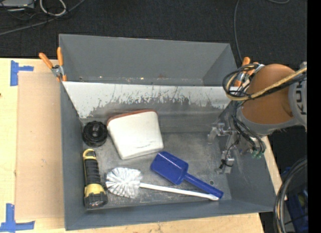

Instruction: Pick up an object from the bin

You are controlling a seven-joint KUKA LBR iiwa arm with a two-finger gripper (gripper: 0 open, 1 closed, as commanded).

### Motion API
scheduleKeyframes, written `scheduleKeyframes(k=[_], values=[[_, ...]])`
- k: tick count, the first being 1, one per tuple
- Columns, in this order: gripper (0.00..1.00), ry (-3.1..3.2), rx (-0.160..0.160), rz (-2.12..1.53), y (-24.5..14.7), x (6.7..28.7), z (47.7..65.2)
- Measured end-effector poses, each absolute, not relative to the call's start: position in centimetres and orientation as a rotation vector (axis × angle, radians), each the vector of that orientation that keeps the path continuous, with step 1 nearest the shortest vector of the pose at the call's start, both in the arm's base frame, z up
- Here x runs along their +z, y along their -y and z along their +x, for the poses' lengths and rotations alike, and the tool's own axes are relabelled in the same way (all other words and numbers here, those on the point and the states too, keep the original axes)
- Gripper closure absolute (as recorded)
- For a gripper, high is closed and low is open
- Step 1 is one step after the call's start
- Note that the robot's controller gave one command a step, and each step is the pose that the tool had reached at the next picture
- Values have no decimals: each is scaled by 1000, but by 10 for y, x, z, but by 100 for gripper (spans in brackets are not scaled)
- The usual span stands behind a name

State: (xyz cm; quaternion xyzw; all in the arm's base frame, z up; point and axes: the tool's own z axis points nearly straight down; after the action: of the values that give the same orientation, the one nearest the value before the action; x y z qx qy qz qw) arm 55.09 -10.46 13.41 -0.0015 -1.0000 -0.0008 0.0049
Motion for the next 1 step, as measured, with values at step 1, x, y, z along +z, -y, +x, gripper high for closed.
scheduleKeyframes(k=[1], values=[[0,3139,-1,1,104,138,553]])
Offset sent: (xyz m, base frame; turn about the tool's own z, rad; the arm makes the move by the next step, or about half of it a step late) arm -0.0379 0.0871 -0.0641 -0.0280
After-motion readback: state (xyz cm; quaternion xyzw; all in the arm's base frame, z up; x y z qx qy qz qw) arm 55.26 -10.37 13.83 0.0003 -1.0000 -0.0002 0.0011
